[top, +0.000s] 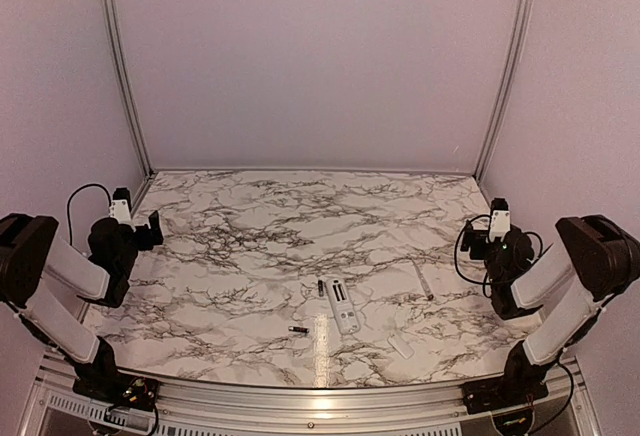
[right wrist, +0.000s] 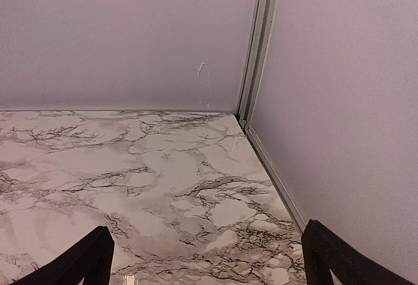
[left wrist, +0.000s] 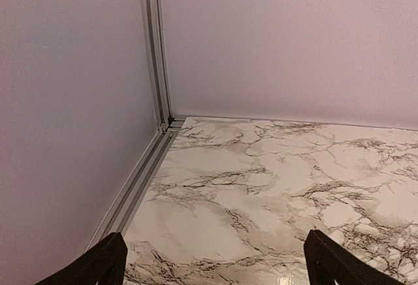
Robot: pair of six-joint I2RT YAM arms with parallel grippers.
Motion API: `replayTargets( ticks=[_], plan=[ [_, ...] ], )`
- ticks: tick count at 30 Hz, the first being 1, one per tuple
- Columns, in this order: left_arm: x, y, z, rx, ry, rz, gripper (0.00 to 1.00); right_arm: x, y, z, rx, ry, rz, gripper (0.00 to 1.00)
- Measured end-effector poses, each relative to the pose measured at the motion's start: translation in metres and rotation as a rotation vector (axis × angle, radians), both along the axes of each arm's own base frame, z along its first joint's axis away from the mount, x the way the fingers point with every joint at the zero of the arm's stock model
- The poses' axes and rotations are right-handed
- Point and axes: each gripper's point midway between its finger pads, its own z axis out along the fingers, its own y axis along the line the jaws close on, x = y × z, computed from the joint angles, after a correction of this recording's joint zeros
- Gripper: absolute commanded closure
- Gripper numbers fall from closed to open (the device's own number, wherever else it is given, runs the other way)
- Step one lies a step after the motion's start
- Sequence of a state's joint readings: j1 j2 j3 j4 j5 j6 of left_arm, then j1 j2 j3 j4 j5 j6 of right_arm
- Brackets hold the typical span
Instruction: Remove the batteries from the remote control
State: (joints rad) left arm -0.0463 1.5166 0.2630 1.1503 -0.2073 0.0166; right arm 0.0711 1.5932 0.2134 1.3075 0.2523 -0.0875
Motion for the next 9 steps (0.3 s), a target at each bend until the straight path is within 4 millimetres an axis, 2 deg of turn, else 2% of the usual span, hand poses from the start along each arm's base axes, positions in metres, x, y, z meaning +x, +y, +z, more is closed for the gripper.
replayTargets(
  ticks=[9],
  plan=[
    [0.0, -0.004, 0.011, -0.012, -0.053, -0.021, 0.01, 0.0, -0.001, 0.001, 0.0, -0.002, -0.003, 0.02]
  ],
)
